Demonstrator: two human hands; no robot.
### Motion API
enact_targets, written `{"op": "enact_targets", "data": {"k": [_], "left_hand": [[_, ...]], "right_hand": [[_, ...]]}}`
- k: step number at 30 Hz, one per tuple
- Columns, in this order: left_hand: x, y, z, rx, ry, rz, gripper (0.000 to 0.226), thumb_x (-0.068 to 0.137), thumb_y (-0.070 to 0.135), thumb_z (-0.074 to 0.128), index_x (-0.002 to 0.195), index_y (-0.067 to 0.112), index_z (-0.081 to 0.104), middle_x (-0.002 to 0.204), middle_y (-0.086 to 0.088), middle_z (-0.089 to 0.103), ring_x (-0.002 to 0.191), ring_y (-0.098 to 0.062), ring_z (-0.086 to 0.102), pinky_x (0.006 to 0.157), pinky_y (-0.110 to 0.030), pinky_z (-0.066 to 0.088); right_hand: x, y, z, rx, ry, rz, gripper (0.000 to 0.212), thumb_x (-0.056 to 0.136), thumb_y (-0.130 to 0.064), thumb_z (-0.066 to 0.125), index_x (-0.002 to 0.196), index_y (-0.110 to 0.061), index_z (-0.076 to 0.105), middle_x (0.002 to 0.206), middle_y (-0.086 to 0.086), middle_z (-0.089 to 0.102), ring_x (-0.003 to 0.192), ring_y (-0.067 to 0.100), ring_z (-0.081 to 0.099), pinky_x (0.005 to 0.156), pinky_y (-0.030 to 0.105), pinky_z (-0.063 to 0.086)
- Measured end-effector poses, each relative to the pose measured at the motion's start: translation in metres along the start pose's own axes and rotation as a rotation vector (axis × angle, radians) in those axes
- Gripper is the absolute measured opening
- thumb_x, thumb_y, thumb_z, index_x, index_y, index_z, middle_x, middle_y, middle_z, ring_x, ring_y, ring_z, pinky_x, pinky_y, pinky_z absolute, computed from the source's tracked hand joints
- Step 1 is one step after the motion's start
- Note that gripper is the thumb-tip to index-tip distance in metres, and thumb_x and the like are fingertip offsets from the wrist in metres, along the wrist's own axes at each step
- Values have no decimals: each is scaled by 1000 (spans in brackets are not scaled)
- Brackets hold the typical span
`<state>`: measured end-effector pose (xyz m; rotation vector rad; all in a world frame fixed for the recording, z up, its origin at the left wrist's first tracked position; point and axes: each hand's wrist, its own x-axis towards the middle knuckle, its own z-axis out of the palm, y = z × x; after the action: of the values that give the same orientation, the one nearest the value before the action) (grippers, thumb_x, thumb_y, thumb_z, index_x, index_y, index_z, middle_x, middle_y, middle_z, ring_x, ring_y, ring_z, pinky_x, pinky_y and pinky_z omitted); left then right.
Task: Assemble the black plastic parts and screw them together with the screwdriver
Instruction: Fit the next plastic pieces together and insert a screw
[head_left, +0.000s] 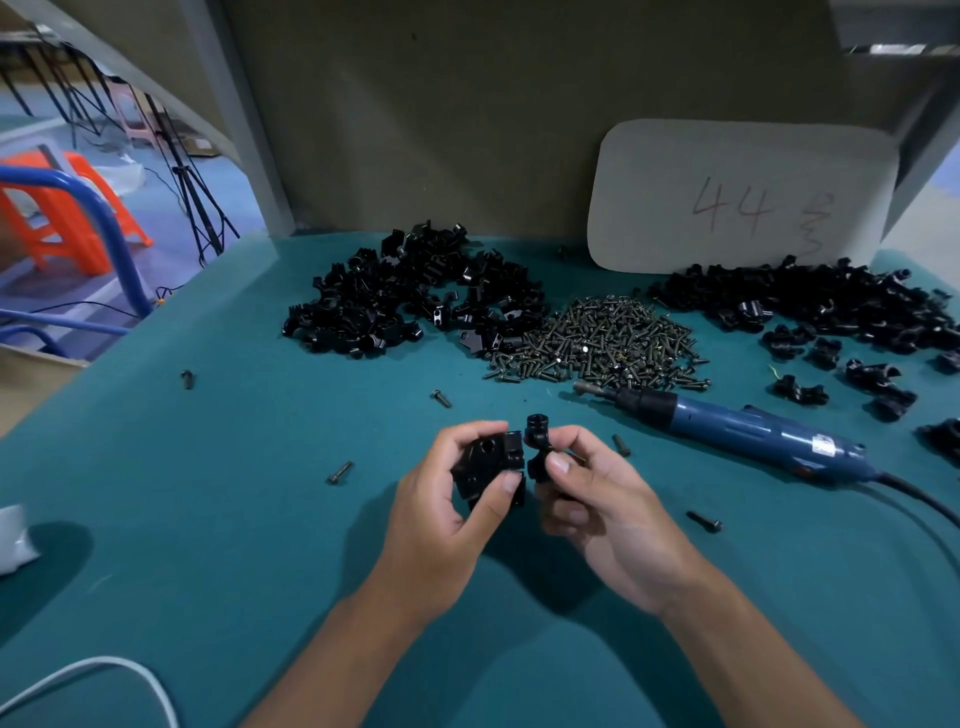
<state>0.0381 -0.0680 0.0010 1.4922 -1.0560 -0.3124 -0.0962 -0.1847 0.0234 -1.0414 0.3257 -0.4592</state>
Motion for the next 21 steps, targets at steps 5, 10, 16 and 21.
{"op": "enact_targets", "data": {"k": [5,10,16,21], "left_hand": [[-1,0,0,-20,-24,-11,25,90,48,60,115,44,56,103,10,70,92,-21,69,80,-43,57],[1,2,1,-30,8,-2,23,90,50,57,111,41,58,105,9,65,96,-20,65,84,-40,54],[3,6,0,-42,-25,24,29,93,43,57,120,37,62,115,11,67,111,-18,65,92,-23,49],[4,7,0,-19,-33,60,26,94,40,57,118,33,64,111,9,65,108,-20,64,88,-19,47]], "right_hand": [[2,5,-4,-170,-2,-86,18,84,-25,77,99,-31,71,70,-8,28,60,5,35,59,19,36],[4,8,-9,-378,33,-170,27,77,-42,78,103,-40,71,69,-13,27,63,7,31,66,27,34],[5,12,-11,-433,36,-177,46,71,-63,82,108,-39,69,72,-6,23,65,13,26,67,34,29],[5,12,-12,-445,32,-190,45,71,-64,82,106,-39,69,71,-8,23,65,11,27,67,32,31]]}}
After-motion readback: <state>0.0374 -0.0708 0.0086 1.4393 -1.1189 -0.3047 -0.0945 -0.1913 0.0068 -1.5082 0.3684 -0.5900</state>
